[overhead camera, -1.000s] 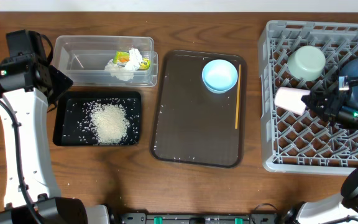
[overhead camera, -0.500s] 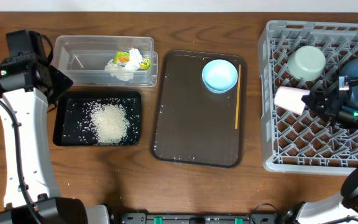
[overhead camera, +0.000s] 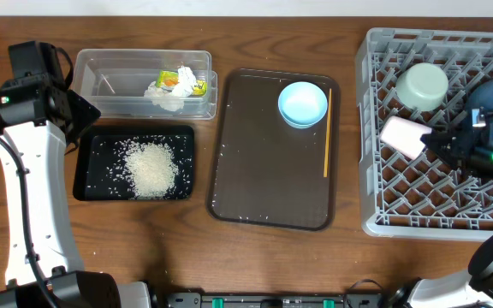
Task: Sort waste into correct bins and load items into the dishwasher rack
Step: 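Lift the pink cup and place it upside down in the rack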
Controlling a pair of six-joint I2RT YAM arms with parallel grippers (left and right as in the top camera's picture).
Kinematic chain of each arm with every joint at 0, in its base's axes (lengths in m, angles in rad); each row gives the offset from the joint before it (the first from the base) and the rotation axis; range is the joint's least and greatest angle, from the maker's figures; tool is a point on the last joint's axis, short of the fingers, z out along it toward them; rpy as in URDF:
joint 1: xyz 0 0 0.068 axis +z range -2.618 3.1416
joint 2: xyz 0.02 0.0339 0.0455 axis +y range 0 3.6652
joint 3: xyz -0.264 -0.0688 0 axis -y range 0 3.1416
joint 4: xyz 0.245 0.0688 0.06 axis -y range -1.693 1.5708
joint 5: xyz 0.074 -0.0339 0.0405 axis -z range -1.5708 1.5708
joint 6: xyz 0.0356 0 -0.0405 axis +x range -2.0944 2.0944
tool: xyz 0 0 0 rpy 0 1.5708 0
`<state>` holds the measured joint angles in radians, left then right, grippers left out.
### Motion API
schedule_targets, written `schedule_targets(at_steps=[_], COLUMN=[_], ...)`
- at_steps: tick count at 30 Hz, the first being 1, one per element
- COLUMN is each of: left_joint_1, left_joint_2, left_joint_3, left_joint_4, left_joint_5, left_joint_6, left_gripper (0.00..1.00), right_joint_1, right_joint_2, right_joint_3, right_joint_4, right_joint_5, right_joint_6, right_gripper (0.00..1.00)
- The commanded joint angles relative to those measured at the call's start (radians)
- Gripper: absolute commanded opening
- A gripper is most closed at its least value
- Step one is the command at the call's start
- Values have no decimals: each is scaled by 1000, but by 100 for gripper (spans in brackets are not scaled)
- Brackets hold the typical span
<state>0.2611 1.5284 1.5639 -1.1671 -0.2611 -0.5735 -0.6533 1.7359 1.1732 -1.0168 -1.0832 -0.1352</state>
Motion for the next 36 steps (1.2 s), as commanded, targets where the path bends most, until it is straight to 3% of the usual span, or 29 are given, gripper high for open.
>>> schedule_targets(at_steps=[1, 6, 17, 27, 33, 36], left_joint_1=[4, 4, 4, 4, 4, 4], left_joint_2=[2, 2, 2, 2, 2, 2], left_joint_3=[3, 3, 3, 3, 3, 3], left_joint_4=[-3, -3, -3, -3, -3, -3], left_joint_5=[-5, -5, -5, -5, -5, -5], left_joint_6=[-8, -8, -8, -8, -8, -8], left_gripper=[94, 94, 94, 94, 94, 94], right_joint_1=[-22, -41, -48, -13, 137, 285], right_joint_2=[16, -27, -281, -494, -584, -608], right_joint_3=[-11, -10, -9, -9, -9, -9], right_joint_4=[-20, -35, -43, -71, -53, -6], right_joint_5=[298, 326, 665, 647, 536, 529], right_joint_6=[45, 53, 293, 318, 306, 308], right_gripper=[1, 1, 10, 9, 11, 22])
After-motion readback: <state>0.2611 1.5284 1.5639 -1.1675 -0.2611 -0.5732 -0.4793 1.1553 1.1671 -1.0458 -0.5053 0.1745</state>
